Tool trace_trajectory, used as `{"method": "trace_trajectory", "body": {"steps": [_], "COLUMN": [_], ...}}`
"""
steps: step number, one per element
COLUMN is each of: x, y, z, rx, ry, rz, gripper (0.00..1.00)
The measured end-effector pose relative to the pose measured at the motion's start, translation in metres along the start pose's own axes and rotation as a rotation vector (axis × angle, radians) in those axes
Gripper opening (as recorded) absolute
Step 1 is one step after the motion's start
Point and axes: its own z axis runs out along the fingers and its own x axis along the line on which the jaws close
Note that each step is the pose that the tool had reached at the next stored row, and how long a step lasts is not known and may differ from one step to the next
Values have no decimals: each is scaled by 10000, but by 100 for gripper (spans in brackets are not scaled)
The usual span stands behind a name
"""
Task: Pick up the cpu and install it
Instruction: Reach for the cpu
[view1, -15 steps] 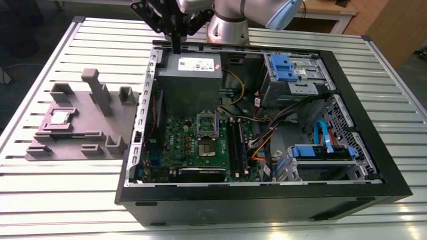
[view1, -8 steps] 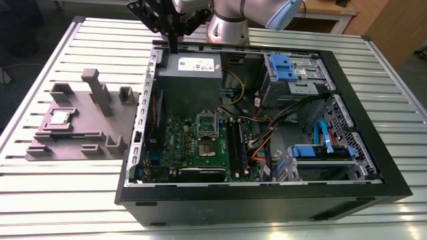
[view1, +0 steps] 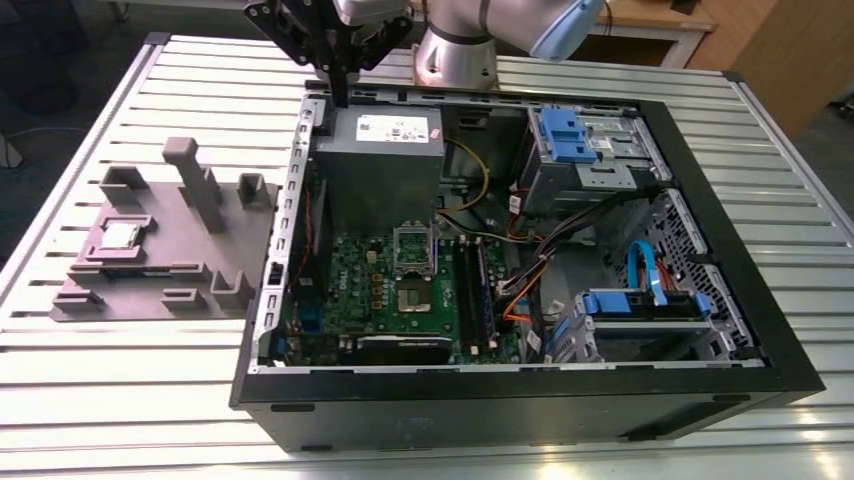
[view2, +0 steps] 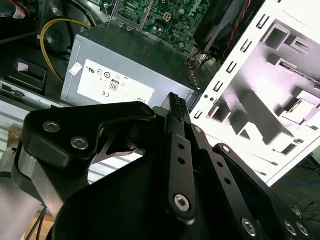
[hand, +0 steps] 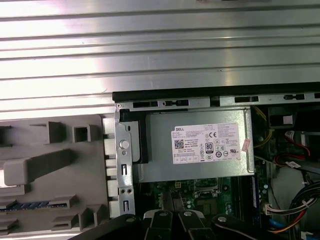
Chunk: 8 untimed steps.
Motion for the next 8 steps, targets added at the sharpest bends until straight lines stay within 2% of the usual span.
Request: {"method": "trace_trajectory", "body": {"steps": [8], "x": [71], "y": [-5], "z": [-2], "rx": [0], "ry": [0], "rz": [-1], "gripper": [11]}}
